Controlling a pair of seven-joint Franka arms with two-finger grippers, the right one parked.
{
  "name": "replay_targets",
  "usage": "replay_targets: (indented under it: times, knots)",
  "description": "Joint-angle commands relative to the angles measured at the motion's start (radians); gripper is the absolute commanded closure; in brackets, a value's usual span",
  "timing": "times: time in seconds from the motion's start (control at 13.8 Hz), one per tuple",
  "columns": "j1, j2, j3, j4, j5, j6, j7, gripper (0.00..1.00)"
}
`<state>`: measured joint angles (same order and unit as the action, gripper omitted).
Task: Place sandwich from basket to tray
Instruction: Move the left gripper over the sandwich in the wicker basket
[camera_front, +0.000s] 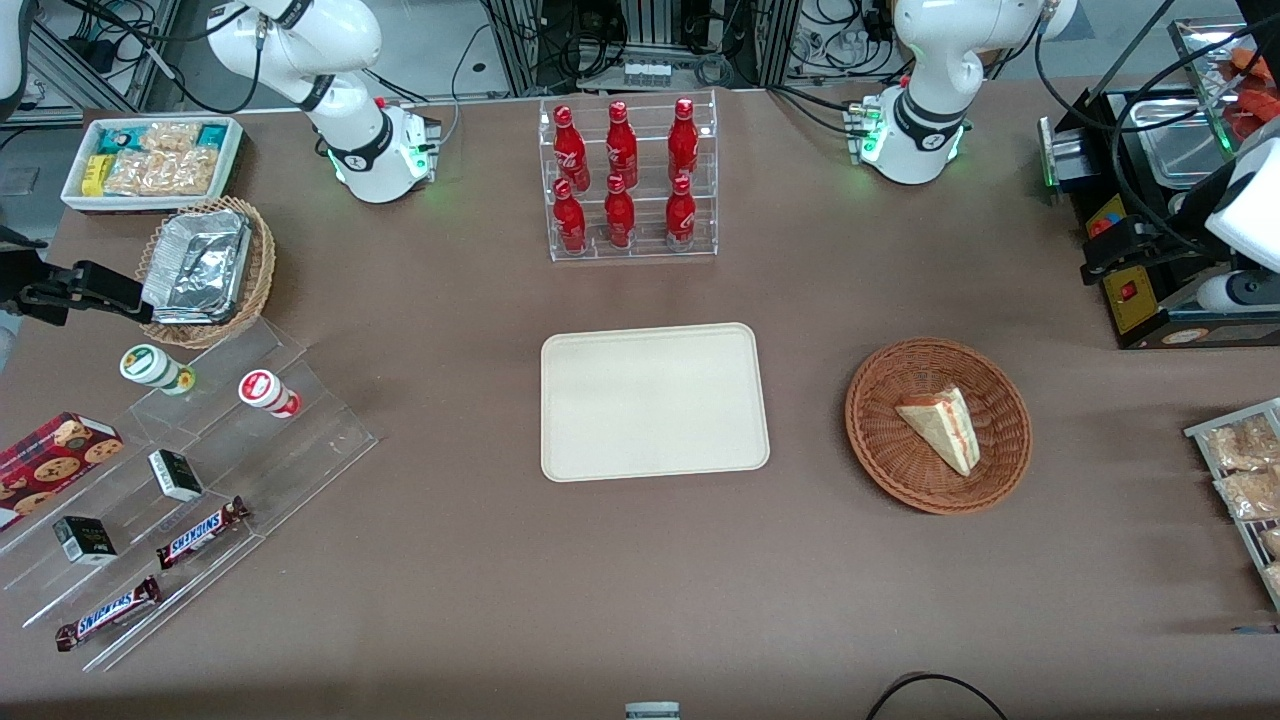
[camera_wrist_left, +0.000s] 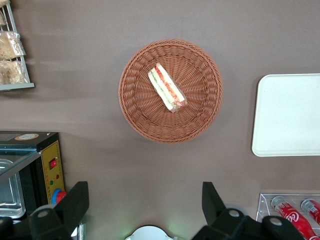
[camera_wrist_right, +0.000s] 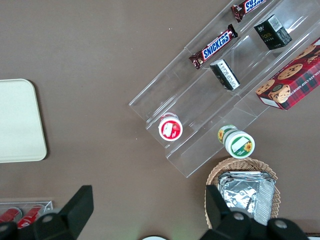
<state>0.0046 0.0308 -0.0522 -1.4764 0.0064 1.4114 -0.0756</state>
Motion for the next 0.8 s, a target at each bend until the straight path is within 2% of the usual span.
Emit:
replay_targets:
  times: [0.0,0.22,0.44,0.73]
  knots:
    - [-0.005,-0.028,-0.001,-0.025,0.001,0.001,0.014,0.00]
    - [-0.011,-0.014,-0.008,-0.070,0.040,0.081,0.000,0.00]
    - [-0.012,-0.025,-0.009,-0.207,0.038,0.237,-0.065,0.00]
    - [-0.018,-0.038,-0.034,-0.433,0.040,0.533,-0.254,0.00]
